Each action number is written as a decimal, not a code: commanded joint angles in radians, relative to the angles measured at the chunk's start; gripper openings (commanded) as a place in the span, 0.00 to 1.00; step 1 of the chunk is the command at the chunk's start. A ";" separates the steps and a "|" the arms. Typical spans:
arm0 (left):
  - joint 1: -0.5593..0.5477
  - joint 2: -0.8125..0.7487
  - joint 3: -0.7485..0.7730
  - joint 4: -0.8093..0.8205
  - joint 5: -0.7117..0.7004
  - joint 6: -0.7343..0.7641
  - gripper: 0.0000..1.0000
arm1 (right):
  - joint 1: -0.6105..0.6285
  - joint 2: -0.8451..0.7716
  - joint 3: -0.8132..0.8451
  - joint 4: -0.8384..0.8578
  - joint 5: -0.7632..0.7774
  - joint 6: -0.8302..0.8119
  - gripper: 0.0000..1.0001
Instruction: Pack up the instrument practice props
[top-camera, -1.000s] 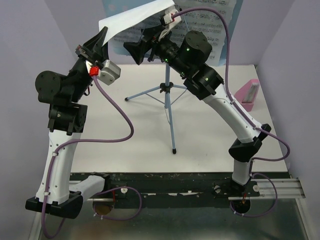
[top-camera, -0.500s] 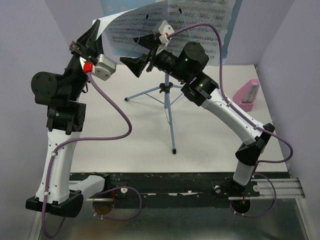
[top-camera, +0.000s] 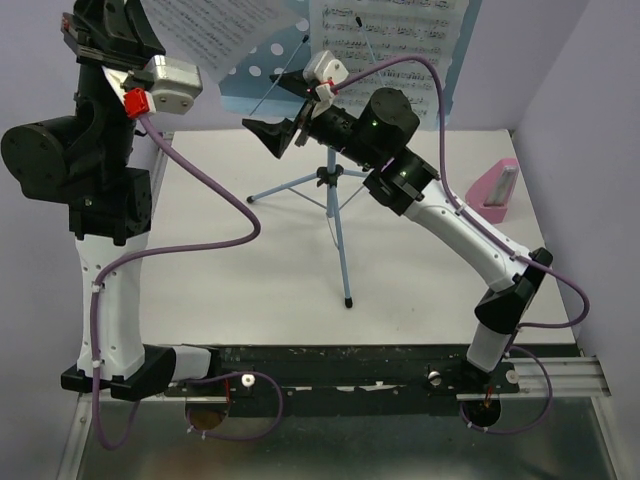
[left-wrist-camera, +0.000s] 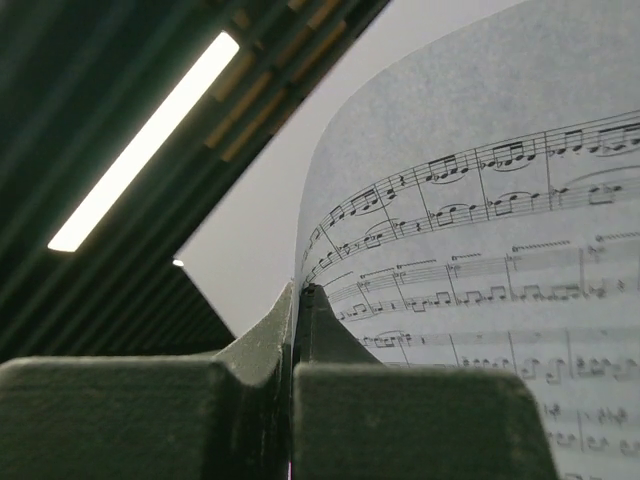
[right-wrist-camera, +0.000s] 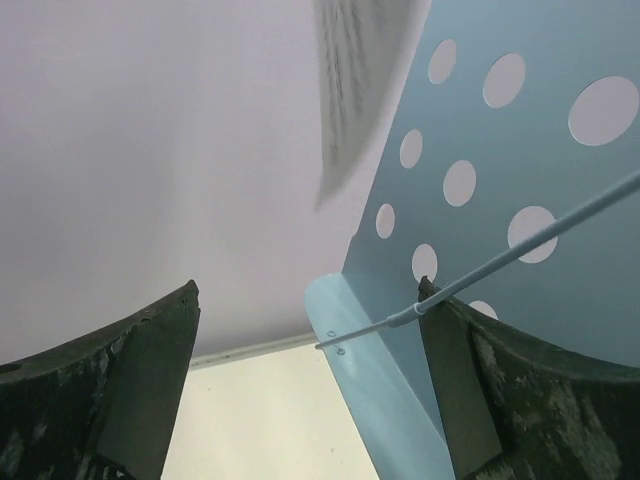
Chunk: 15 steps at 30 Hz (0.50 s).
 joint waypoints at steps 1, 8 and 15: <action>0.010 0.051 0.129 0.019 -0.059 0.180 0.00 | 0.012 -0.085 -0.049 0.059 -0.046 -0.103 0.97; 0.039 -0.023 0.007 0.003 -0.124 0.435 0.00 | 0.014 -0.186 -0.166 0.050 0.080 -0.254 1.00; 0.097 -0.220 -0.295 -0.091 -0.196 0.530 0.00 | 0.014 -0.329 -0.373 0.082 -0.038 -0.297 1.00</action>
